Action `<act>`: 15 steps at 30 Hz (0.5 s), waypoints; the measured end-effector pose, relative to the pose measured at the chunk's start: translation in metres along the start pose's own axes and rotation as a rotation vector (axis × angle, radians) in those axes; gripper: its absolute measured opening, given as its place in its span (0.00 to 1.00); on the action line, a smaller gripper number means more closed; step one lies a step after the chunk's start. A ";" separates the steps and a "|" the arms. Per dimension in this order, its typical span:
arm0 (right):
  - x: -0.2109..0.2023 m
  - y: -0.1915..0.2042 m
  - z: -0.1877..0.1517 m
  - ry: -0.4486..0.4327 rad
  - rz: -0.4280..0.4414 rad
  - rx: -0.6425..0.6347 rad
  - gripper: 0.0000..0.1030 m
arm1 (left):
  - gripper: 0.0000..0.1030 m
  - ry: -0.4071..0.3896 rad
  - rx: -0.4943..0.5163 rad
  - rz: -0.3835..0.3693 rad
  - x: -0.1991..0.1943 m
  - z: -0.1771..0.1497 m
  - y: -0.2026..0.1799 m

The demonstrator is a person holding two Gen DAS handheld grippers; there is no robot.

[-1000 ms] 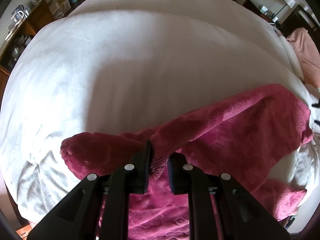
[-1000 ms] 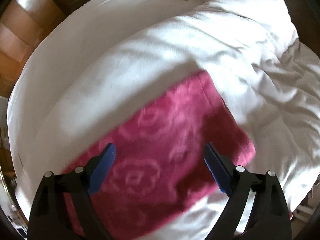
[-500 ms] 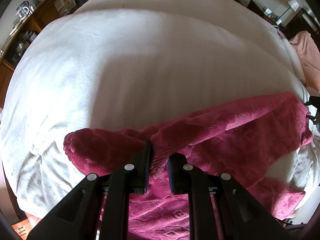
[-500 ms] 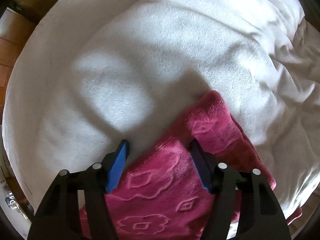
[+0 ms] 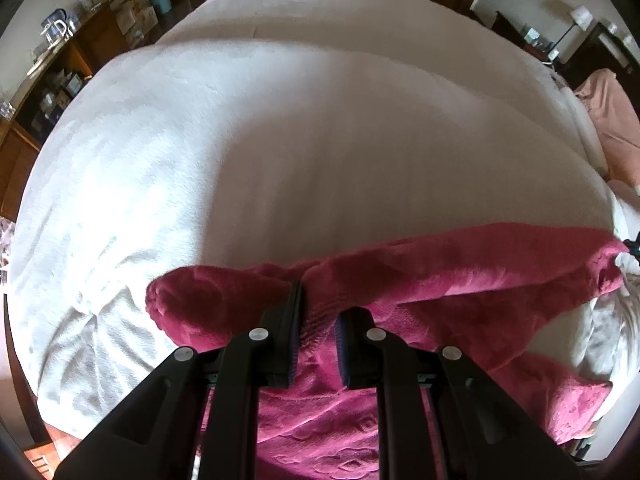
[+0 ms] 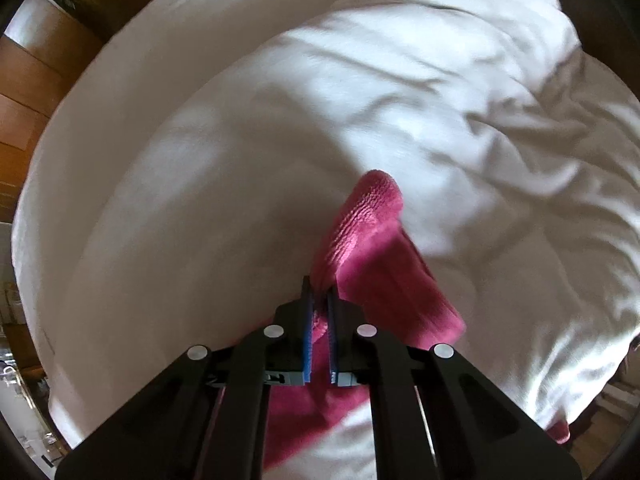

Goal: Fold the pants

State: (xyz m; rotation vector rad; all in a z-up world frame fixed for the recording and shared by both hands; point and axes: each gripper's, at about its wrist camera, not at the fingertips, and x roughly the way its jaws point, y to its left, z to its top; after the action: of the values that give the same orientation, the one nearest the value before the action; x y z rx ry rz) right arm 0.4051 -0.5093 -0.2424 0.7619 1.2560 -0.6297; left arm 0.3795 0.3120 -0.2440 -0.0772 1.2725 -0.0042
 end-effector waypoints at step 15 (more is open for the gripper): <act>-0.136 -0.138 -0.153 -0.144 0.129 0.142 0.05 | 0.14 -0.107 0.090 -0.070 -0.070 -0.045 0.016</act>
State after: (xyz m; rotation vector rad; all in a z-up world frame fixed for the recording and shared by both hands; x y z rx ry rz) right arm 0.1789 -0.4703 -0.1516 0.8920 1.0304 -0.6612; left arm 0.3156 0.3284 -0.1915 -0.0439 1.1605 -0.1158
